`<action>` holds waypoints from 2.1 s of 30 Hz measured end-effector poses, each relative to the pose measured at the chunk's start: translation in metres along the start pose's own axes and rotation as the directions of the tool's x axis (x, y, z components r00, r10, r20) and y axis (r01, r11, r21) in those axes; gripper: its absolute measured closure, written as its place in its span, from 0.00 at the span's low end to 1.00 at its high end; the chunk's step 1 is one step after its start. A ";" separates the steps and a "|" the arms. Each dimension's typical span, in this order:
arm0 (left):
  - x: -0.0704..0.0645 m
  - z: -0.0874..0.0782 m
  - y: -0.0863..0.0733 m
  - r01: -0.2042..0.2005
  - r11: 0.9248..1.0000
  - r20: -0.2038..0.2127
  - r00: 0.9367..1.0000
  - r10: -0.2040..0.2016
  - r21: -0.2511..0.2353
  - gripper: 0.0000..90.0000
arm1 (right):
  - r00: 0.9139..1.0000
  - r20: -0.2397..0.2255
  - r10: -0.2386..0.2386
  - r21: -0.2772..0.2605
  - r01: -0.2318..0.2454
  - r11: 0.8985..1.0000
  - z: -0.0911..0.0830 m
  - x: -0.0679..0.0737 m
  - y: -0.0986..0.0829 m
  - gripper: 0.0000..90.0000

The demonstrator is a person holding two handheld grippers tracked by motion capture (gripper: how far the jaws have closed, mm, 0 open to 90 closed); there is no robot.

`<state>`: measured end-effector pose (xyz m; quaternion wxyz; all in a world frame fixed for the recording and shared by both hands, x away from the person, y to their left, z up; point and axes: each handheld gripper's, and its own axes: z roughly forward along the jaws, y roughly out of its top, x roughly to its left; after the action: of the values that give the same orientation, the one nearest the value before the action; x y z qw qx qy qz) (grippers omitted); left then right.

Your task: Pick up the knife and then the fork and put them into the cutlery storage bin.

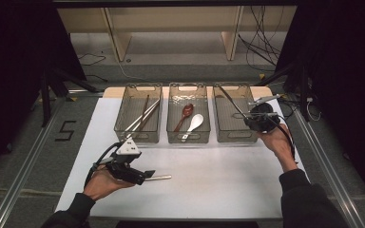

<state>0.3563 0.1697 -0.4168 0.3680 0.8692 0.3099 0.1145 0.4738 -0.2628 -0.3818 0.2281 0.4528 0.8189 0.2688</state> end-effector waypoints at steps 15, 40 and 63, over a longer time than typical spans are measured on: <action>0.001 0.000 -0.002 -0.001 1.000 -0.003 1.000 0.001 0.024 0.18 | 0.999 0.025 0.038 0.074 -0.040 0.996 0.023 -0.005 0.010 0.94; 0.000 0.000 -0.002 0.007 1.000 0.007 1.000 -0.008 0.027 0.18 | 0.996 0.012 0.089 0.090 -0.090 0.992 0.040 -0.008 0.017 0.87; 0.000 0.007 -0.004 -0.009 0.994 0.004 1.000 0.008 0.106 0.17 | 0.965 -0.261 0.037 -0.109 -0.067 0.992 -0.021 0.024 -0.006 0.38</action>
<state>0.3575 0.1677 -0.4249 0.3215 0.8890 0.3111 0.0980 0.4459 -0.2497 -0.3729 0.1384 0.4212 0.8124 0.3788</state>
